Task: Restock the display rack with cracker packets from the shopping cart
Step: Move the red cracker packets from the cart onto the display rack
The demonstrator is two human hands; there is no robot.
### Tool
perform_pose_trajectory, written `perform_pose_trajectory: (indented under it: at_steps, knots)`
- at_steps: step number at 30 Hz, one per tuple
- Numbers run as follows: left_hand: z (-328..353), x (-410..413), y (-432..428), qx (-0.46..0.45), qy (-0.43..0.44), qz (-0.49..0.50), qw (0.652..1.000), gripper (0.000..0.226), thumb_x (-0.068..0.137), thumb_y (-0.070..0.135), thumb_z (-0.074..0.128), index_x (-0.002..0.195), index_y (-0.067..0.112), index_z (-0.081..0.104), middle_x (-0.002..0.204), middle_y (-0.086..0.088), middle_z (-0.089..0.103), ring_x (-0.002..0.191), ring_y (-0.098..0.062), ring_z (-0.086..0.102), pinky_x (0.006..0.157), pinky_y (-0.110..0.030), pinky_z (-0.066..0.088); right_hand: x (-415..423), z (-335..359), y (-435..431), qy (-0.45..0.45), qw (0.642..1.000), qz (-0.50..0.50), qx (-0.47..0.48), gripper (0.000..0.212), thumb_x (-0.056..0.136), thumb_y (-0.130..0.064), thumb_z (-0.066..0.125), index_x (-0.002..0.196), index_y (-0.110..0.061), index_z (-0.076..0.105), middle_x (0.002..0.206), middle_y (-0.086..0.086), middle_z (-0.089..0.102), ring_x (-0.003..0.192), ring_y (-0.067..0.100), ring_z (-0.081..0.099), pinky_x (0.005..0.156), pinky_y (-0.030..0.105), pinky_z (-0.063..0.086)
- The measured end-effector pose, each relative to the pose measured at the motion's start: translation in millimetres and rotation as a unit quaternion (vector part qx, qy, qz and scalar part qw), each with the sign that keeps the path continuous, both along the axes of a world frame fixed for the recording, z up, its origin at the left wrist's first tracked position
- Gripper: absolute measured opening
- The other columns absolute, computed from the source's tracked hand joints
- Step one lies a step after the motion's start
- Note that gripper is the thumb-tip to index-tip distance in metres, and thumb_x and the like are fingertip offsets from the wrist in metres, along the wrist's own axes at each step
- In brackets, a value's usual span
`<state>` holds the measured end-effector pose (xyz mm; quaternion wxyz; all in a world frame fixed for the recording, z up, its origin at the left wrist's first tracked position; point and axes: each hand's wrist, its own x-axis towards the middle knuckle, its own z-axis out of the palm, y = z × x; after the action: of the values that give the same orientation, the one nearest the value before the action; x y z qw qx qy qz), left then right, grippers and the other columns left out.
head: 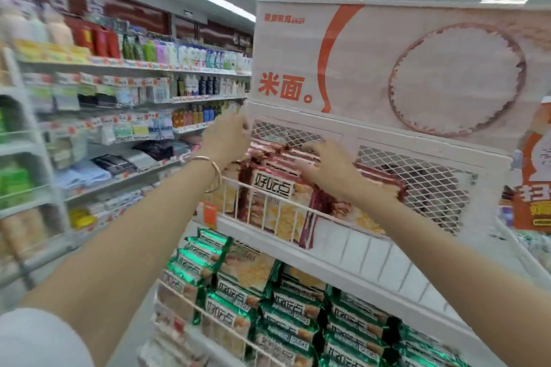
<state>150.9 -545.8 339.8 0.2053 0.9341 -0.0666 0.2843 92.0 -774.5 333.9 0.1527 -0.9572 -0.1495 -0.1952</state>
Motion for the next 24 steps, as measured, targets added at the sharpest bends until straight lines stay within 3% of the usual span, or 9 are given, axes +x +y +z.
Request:
perform_pose_trajectory:
  at_steps: [5, 9, 11, 14, 17, 21, 24]
  knots:
    - [-34, -35, 142, -0.021, 0.033, 0.093, 0.995, 0.016, 0.093, 0.019, 0.057, 0.104, 0.013, 0.067, 0.117, -0.005, 0.053, 0.097, -0.031, 0.060, 0.073, -0.038, 0.048, -3, -10, 129, -0.009, 0.996, 0.089, -0.001, 0.044, 0.096, -0.038, 0.060, 0.133, -0.014, 0.060, 0.153, 0.015, 0.038, 0.143, 0.031, 0.030, 0.118, 0.045, 0.022]
    - [-81, -71, 252, -0.031, 0.106, 0.160, 0.981, 0.020, 0.088, 0.018, 0.058, 0.098, 0.006, 0.070, 0.111, -0.014, 0.059, 0.091, -0.036, 0.064, 0.075, -0.042, 0.053, -4, -53, 240, 0.016, 0.983, 0.185, -0.004, 0.041, 0.095, -0.036, 0.062, 0.130, -0.015, 0.062, 0.157, 0.015, 0.033, 0.147, 0.031, 0.025, 0.121, 0.047, 0.019]
    - [-110, -95, 306, -0.045, 0.158, 0.191, 0.968, 0.022, 0.087, 0.018, 0.059, 0.094, 0.000, 0.069, 0.102, -0.017, 0.061, 0.092, -0.038, 0.064, 0.074, -0.040, 0.052, -9, -82, 298, 0.037, 0.973, 0.229, -0.009, 0.040, 0.095, -0.032, 0.063, 0.130, -0.012, 0.062, 0.157, 0.015, 0.033, 0.147, 0.029, 0.024, 0.121, 0.043, 0.017]
    - [-159, -132, 378, -0.050, 0.231, 0.237, 0.942, 0.019, 0.086, 0.021, 0.061, 0.081, 0.004, 0.064, 0.105, -0.019, 0.067, 0.095, -0.038, 0.065, 0.074, -0.038, 0.052, -19, -131, 375, 0.079, 0.960, 0.268, -0.005, 0.037, 0.093, -0.030, 0.065, 0.125, -0.011, 0.064, 0.153, 0.014, 0.038, 0.145, 0.030, 0.029, 0.116, 0.038, 0.019]
    - [-209, -167, 437, -0.095, 0.292, 0.272, 0.912, 0.022, 0.086, 0.018, 0.060, 0.066, 0.009, 0.058, 0.088, -0.023, 0.068, 0.087, -0.038, 0.068, 0.074, -0.043, 0.058, -26, -182, 440, 0.139, 0.945, 0.295, -0.025, 0.037, 0.093, -0.032, 0.064, 0.126, -0.015, 0.064, 0.152, 0.013, 0.040, 0.142, 0.030, 0.033, 0.115, 0.039, 0.022]
    - [-278, -202, 491, -0.137, 0.378, 0.309, 0.862, 0.021, 0.089, 0.021, 0.058, 0.083, 0.006, 0.072, 0.094, -0.008, 0.072, 0.085, -0.028, 0.070, 0.071, -0.036, 0.058, -32, -246, 504, 0.213, 0.919, 0.324, -0.069, 0.037, 0.095, -0.030, 0.062, 0.128, -0.015, 0.064, 0.152, 0.013, 0.041, 0.143, 0.028, 0.033, 0.116, 0.037, 0.020]
    - [-327, -217, 515, -0.188, 0.413, 0.336, 0.825, 0.017, 0.091, 0.018, 0.057, 0.088, 0.007, 0.069, 0.092, -0.007, 0.067, 0.087, -0.027, 0.068, 0.072, -0.034, 0.053, -29, -297, 541, 0.274, 0.893, 0.342, -0.106, 0.036, 0.093, -0.027, 0.061, 0.126, -0.012, 0.066, 0.140, 0.011, 0.052, 0.134, 0.029, 0.044, 0.111, 0.039, 0.030]
